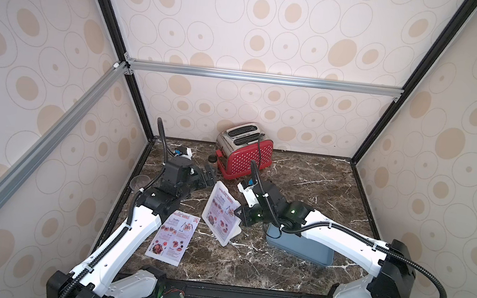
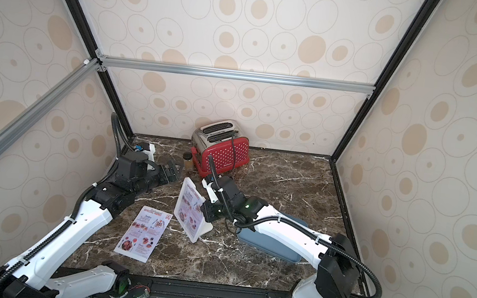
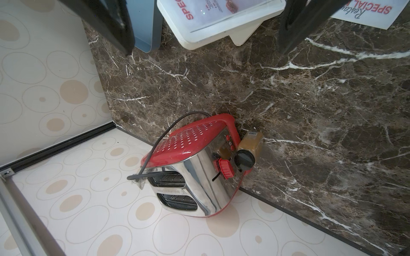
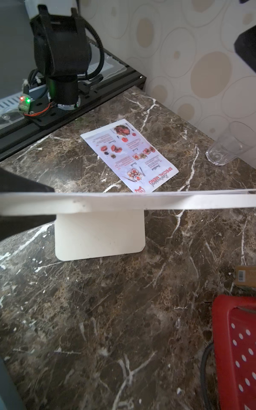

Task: Replace the menus in the menu holders
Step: Adjust the menu holder at the center of the board.

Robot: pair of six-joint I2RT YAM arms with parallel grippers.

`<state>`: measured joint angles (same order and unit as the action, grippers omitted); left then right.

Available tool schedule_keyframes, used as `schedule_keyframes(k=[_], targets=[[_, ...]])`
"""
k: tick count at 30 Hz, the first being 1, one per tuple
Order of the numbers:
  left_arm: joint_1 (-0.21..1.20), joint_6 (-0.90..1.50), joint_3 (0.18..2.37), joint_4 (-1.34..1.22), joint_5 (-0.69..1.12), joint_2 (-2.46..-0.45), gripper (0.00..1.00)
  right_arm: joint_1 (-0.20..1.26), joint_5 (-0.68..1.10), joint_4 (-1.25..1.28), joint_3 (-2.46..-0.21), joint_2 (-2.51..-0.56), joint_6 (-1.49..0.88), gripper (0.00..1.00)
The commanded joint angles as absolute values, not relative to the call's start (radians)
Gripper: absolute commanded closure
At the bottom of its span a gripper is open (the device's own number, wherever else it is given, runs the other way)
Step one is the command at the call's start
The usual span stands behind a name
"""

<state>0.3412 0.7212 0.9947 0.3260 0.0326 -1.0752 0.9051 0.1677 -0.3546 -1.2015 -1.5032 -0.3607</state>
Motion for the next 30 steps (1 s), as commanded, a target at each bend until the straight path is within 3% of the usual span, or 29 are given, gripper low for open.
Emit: schedule_keyframes(k=[1, 11, 17, 20, 25, 30], targets=[[0.339, 0.713, 0.985, 0.347, 0.005, -1.053, 0.0, 0.837, 0.317, -0.408, -1.251, -1.504, -0.175, 0.94], [0.339, 0.698, 0.928, 0.41, -0.049, -0.97, 0.01, 0.65, 0.741, -0.812, -1.581, -1.709, 0.415, 0.99], [0.336, 0.696, 0.896, 0.445, -0.079, -0.931, 0.0, 0.631, 0.768, -0.921, -1.66, -1.795, 0.553, 0.98], [0.336, 0.692, 0.886, 0.476, -0.127, -0.907, 0.01, 0.63, 0.764, -0.967, -1.681, -1.824, 0.587, 0.9], [0.336, 0.698, 0.85, 0.494, -0.188, -0.875, 0.01, 0.621, 0.724, -0.945, -1.681, -1.821, 0.572, 0.6], [0.329, 0.676, 0.834, 0.457, -0.275, -0.899, 0.0, 0.597, 0.707, -0.9, -1.655, -1.745, 0.519, 0.51]])
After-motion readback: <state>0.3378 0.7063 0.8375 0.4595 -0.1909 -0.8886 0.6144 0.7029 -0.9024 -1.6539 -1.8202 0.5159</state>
